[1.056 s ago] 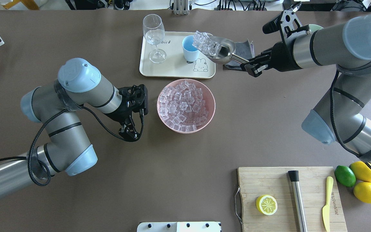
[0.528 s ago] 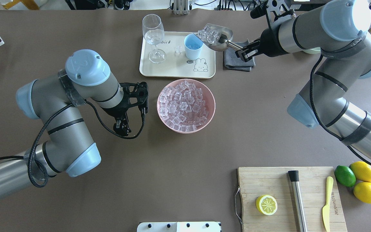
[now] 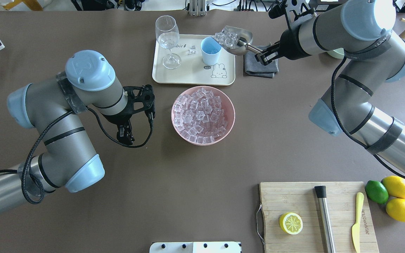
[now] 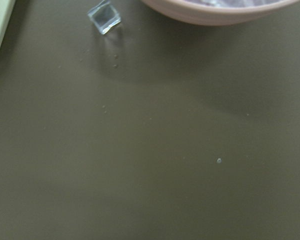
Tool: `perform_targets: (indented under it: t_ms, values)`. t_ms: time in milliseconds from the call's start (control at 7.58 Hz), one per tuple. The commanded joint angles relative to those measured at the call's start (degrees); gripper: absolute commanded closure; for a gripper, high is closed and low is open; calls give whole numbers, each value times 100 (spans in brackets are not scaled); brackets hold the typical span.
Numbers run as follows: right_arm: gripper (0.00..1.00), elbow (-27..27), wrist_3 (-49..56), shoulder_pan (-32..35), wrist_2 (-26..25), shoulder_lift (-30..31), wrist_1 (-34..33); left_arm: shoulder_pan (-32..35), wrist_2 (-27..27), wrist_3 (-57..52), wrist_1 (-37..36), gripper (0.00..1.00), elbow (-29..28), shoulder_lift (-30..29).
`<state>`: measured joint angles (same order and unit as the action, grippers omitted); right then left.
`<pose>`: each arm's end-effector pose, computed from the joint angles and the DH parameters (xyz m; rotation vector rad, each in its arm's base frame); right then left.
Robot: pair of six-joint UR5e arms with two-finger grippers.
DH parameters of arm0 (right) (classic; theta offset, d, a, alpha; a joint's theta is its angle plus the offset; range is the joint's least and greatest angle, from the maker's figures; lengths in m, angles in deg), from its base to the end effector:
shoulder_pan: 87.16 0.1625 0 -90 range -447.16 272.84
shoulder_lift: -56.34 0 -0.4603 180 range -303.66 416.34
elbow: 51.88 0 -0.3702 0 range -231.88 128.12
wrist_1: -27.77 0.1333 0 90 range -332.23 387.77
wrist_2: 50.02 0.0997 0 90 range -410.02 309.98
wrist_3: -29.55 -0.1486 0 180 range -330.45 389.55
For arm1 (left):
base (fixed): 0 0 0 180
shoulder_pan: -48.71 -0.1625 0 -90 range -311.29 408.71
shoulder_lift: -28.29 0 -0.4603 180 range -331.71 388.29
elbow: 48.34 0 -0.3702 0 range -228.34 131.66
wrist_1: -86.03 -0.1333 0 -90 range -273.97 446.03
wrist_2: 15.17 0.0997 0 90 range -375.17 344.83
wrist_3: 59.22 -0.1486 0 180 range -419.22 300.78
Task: Put ice in cup with scoop
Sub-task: 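Tip the scoop over the light-blue cup with the right gripper while the left arm withdraws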
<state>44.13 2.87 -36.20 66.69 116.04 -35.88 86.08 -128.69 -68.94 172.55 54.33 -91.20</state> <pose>-0.3856 -0.5811 0.3131 0.6786 -0.9397 -0.4459 0.4828 -0.4618 0.3587 0.5047 0.6490 1.1688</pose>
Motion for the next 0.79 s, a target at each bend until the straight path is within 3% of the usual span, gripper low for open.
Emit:
perform_targets:
  t_ms: [0,264,660]
  values:
    - [100,5,609,90,509,-510,-1514,322,-39,980,41,1,122,345]
    - [100,-56,909,160,599,-801,-2176,1041,-187,954,102,1,78,740]
    - [100,-47,1182,292,730,-978,-2636,2402,-1300,911,1136,1,-613,1531]
